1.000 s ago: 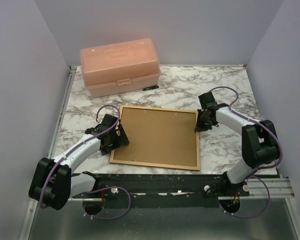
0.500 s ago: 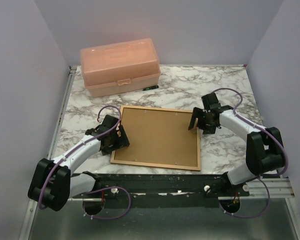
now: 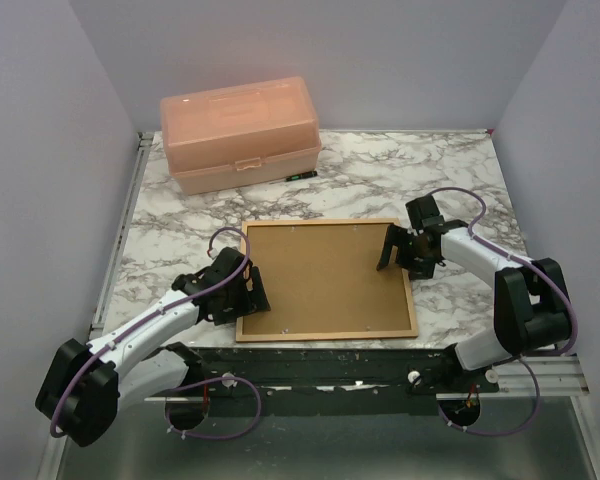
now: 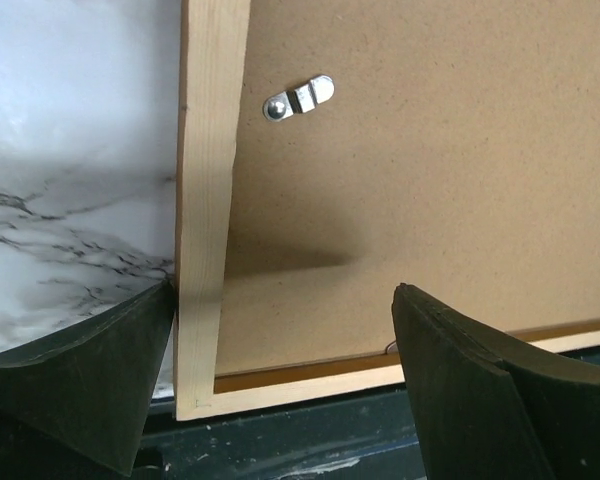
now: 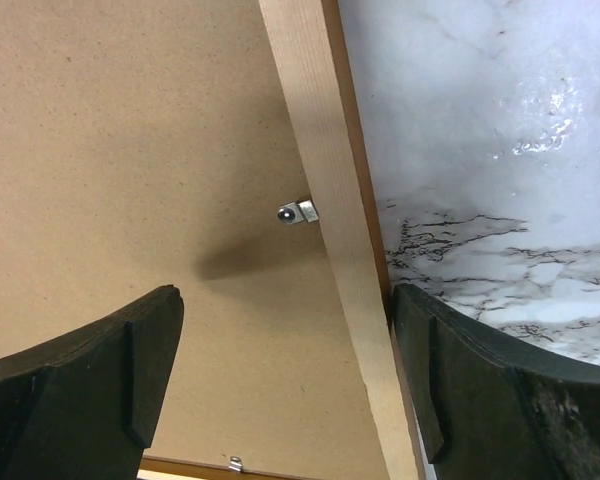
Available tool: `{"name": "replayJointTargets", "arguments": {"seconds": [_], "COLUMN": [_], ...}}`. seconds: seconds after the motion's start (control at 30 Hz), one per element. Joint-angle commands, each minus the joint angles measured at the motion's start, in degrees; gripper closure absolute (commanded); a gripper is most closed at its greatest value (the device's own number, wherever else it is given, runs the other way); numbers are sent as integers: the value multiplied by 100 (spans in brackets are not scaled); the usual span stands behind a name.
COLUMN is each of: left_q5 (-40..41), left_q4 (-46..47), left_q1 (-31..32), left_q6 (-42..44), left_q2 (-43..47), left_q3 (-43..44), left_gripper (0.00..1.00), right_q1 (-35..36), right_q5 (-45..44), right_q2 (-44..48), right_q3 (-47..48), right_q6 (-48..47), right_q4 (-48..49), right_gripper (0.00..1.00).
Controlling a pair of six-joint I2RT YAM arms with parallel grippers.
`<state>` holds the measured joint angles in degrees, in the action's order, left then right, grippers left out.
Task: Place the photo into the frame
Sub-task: Install the photo frame at the center of the board.
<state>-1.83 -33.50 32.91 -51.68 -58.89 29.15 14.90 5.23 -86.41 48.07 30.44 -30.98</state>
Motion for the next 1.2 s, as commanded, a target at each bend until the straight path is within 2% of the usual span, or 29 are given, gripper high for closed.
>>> {"name": "replayJointTargets", "arguments": {"seconds": [0.0, 0.2, 0.33, 0.47, 0.8, 1.17], "left_q5": [-252, 334, 817, 956, 991, 1156], "left_q4": [54, -363, -801, -814, -462, -392], "left_q1": [377, 526, 500, 368, -287, -329], "left_q6": [-551, -680, -459, -226, 613, 852], "left_q2": [353, 328, -49, -482, -1509, -2201], "left_q3": [-158, -152, 307, 590, 1070, 1594], "left_gripper": [10, 5, 3, 3, 13, 24], "right_q1": [20, 22, 18, 22, 22, 23], "right_q5": [-44, -261, -188, -115, -7, 118], "right_q2": [300, 464, 378, 321, 214, 65], "right_q3": [-72, -121, -129, -151, -230, -297], "right_q6": [53, 54, 56, 45, 43, 38], "right_q4": [-62, -44, -18, 9, 110, 208], "right_gripper": [3, 0, 0, 0, 0, 0]}}
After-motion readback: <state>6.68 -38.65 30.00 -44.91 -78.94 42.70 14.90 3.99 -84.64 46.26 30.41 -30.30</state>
